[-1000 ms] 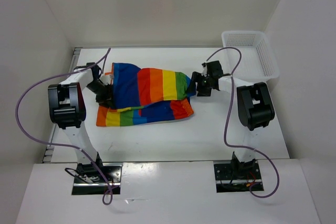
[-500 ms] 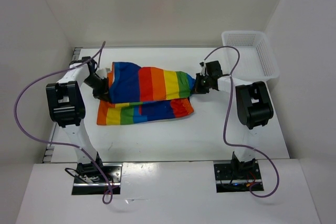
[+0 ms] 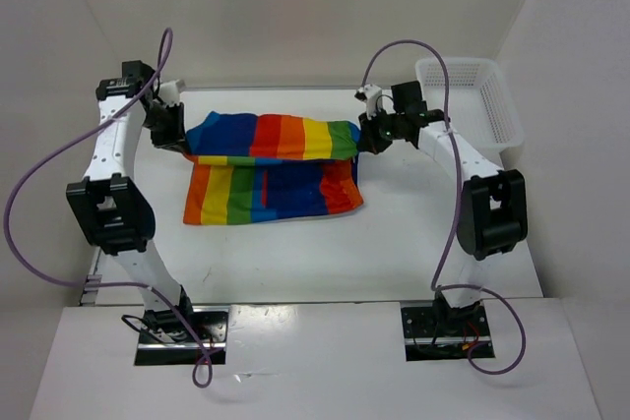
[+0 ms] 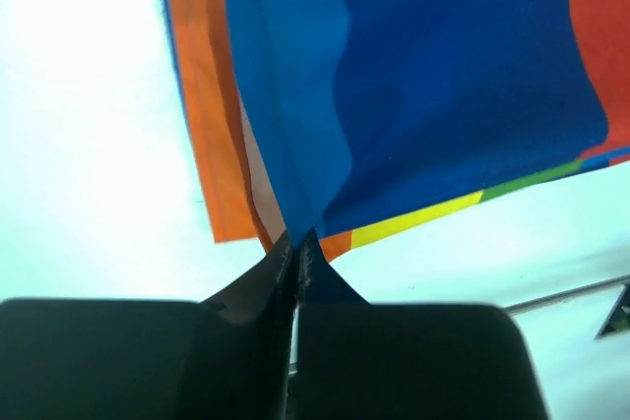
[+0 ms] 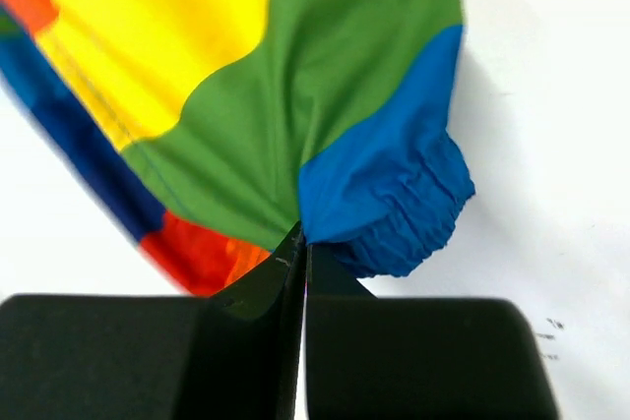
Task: Fold and stack the shorts
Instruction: Fold the shorts
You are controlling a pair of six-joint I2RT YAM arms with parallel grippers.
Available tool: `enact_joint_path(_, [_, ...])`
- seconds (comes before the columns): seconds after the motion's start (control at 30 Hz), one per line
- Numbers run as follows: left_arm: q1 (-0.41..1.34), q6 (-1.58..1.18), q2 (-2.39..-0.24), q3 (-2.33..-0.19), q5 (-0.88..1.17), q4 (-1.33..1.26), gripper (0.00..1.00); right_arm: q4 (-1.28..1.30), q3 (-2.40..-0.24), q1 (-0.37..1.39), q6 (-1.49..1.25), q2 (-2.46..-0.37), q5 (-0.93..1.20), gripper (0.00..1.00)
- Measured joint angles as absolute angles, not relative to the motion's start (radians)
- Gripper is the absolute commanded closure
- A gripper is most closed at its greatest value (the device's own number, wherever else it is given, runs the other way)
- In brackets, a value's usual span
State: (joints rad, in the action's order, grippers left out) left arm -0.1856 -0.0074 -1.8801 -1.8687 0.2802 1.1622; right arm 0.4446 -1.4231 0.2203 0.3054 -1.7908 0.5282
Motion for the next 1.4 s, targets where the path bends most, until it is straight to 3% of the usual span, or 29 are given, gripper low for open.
enact_joint_path(0.23, [-0.194,-0.004,-1.655,-1.545,0.175,1.177,1.00,0.612,-1.274,0.381,0.588,-1.671,0.471,1.00])
enact_joint_path(0.4, [-0.200,-0.007,-1.656,-1.280,0.113,1.137,1.00,0.660,-1.106,0.467,0.667,-1.675,0.436,1.00])
enact_joint_path(0.53, [-0.195,-0.007,-1.662,-1.221,0.105,1.090,1.00,0.640,-1.089,0.465,0.673,-1.679,0.425,1.00])
enact_joint_path(0.6, [-0.195,-0.007,-1.668,-1.221,0.100,1.058,1.00,0.622,-1.089,0.465,0.670,-1.681,0.419,0.95])
enact_joint_path(0.77, [-0.197,-0.005,-1.673,-1.187,0.036,0.984,0.97,0.611,-1.085,0.459,0.680,-1.683,0.353,0.46])
enact_joint_path(0.8, [-0.198,-0.004,-1.673,-1.168,0.012,0.964,0.95,0.611,-1.082,0.456,0.682,-1.684,0.339,0.28])
enact_joint_path(0.87, [-0.200,-0.002,-1.674,-1.139,-0.029,0.936,0.68,0.614,-1.075,0.451,0.690,-1.684,0.320,0.25])
enact_joint_path(0.97, [-0.201,-0.001,-1.674,-1.128,-0.050,0.920,0.44,0.625,-1.078,0.450,0.698,-1.684,0.312,0.22])
enact_joint_path(1.2, [-0.214,-0.001,-1.656,-1.230,0.031,0.980,0.26,0.754,-1.255,0.363,0.696,-1.678,0.389,0.22])
enact_joint_path(1.4, [-0.235,-0.003,-1.662,-1.532,0.139,0.950,0.23,0.654,-1.425,0.218,0.497,-1.689,0.490,0.28])
